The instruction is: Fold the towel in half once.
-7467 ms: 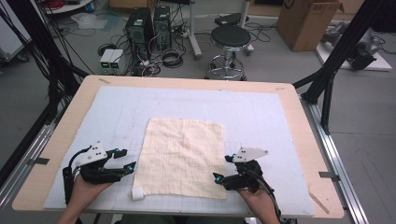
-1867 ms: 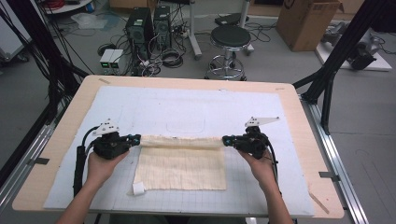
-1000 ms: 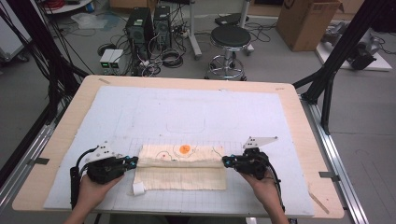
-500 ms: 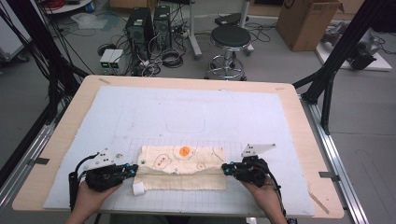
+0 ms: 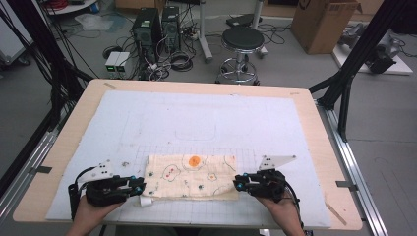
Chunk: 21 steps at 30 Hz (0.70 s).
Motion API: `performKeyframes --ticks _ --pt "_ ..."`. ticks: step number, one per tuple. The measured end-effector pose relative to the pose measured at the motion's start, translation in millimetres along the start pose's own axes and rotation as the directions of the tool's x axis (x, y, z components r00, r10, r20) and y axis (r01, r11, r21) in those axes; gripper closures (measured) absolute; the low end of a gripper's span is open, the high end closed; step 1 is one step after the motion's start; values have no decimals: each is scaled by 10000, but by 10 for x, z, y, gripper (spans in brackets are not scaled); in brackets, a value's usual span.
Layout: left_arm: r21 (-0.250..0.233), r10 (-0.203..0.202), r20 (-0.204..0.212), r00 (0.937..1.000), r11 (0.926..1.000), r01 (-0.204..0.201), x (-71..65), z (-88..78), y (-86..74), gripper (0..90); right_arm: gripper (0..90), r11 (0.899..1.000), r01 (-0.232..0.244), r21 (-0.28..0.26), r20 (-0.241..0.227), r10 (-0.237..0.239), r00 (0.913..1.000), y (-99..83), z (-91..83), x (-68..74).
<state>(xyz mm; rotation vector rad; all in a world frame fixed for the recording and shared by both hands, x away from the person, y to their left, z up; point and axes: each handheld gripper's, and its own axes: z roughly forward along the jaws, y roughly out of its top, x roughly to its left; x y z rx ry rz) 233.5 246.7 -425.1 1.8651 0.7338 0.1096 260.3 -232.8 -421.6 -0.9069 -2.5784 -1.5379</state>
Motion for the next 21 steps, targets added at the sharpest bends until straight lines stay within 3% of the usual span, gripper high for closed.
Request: performKeyframes --ticks 3,6,8,10,16,19,21 --pt "-7 14 -37 10000 10000 -14 -2 93 50 715 738 10000 -41 47 74 41 10000 0 -6 1" --pt "311 69 -80 9999 9995 -66 -7 162 64 746 739 9983 -42 578 189 31 9998 -12 76 -14" --pt "752 409 34 9992 9963 -410 -42 230 59 747 718 9957 2 922 132 -14 9999 -28 122 -19" --pt "1061 650 142 9978 9922 -661 -56 237 46 731 703 9933 213 1138 -9 -214 9998 -35 139 -4" --pt "1697 872 164 9961 9815 -887 -74 253 -18 687 657 9820 872 1673 -234 -844 9962 -65 201 64" --pt "2072 1083 62 9941 9724 -1072 -79 280 -41 687 703 9731 1078 2037 -45 -1092 9940 -80 239 86" --pt "2163 1124 -21 9937 9702 -1093 -80 285 -47 714 760 9737 1032 2032 36 -1061 9943 -79 234 88"
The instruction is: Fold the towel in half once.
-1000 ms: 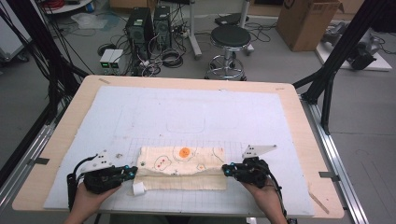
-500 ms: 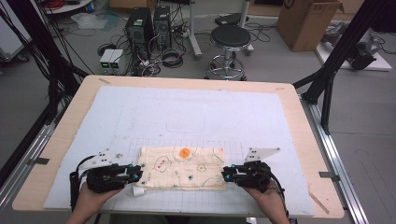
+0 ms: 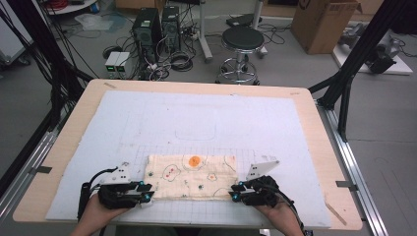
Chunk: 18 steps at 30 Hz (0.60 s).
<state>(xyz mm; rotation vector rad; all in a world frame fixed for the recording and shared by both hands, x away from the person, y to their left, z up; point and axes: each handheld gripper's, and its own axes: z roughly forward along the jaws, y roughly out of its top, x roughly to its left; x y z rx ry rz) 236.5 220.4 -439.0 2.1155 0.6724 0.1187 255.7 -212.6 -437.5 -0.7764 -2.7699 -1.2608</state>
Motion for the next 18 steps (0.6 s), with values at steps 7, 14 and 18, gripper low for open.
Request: performKeyframes --ticks 7,14,18 --pt "49 -22 -274 9996 10000 23 6 -1 0 853 832 9997 -104 -211 53 105 9999 10 -43 -9" --pt "-439 -226 -437 9988 9988 207 21 -75 6 883 835 9974 57 -720 71 -52 10000 61 -122 62" --pt "-767 -423 -400 9983 9963 392 38 -131 -6 885 838 9958 143 -909 19 -142 9999 78 -149 93"
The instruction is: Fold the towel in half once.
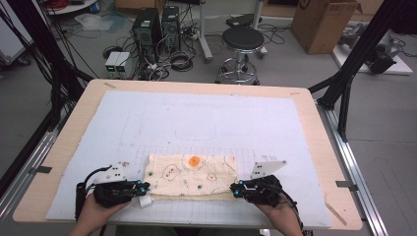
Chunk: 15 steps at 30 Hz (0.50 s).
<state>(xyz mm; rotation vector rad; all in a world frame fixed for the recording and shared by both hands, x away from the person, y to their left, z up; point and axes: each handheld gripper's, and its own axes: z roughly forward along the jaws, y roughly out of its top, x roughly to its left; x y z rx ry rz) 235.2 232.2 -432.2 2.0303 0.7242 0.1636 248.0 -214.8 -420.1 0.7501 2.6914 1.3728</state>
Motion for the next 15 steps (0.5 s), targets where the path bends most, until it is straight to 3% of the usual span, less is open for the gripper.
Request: performKeyframes --ticks 3,7,9,10,11,12,13,15 --pt "61 35 32 10000 10000 -36 3 -22 -20 886 839 10000 37 61 -113 -36 9999 -5 9 22" --pt "424 108 167 9998 9990 -115 -1 -9 -49 884 826 9970 -43 779 -371 72 9993 -63 84 47" --pt "515 44 234 9997 9987 -56 -15 8 -54 813 772 9962 -220 846 -591 271 9979 -74 95 40" --pt "473 50 404 9992 9989 -69 -15 1 -47 778 752 9974 -181 704 -636 226 9977 -67 87 42" --pt "112 -42 629 9980 9999 35 -28 -25 -26 751 724 9984 -159 540 -759 200 9969 -53 70 47" --pt "112 -42 629 9980 9999 35 -28 -25 -26 724 724 9984 -159 540 -759 200 9969 -53 70 47" --pt "-151 -164 655 9977 9997 174 -33 -47 -2 694 682 9997 -242 88 -965 249 9950 -17 34 58" --pt "-271 -274 569 9980 9992 290 -36 -56 18 658 617 9992 -292 -255 -1157 261 9929 18 14 51"
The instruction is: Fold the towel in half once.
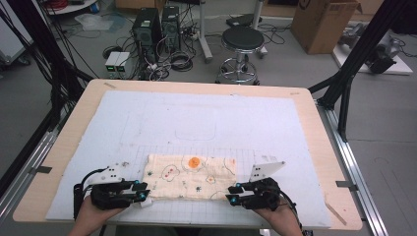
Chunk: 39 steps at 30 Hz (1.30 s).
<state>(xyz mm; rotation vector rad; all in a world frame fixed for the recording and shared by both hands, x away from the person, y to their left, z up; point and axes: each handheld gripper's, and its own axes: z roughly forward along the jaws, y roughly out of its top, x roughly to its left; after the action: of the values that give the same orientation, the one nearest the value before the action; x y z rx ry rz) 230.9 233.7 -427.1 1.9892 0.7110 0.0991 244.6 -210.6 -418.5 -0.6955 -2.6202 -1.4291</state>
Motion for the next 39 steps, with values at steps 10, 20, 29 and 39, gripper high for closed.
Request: performKeyframes --ticks 10,20,29,39 --pt "-306 -149 -151 9998 9994 144 8 44 102 629 637 9974 -308 -646 132 317 9994 98 -117 -107" --pt "-412 -72 -693 9976 9991 43 136 445 462 880 896 9951 -586 -792 905 657 9937 426 159 -384" --pt "-310 -594 -1138 9917 9979 563 249 870 625 893 896 9964 -849 16 1227 840 9889 677 739 -595" --pt "1305 -240 -1829 9828 9903 485 399 1076 606 894 897 9885 -1139 995 1904 935 9772 665 941 -744"
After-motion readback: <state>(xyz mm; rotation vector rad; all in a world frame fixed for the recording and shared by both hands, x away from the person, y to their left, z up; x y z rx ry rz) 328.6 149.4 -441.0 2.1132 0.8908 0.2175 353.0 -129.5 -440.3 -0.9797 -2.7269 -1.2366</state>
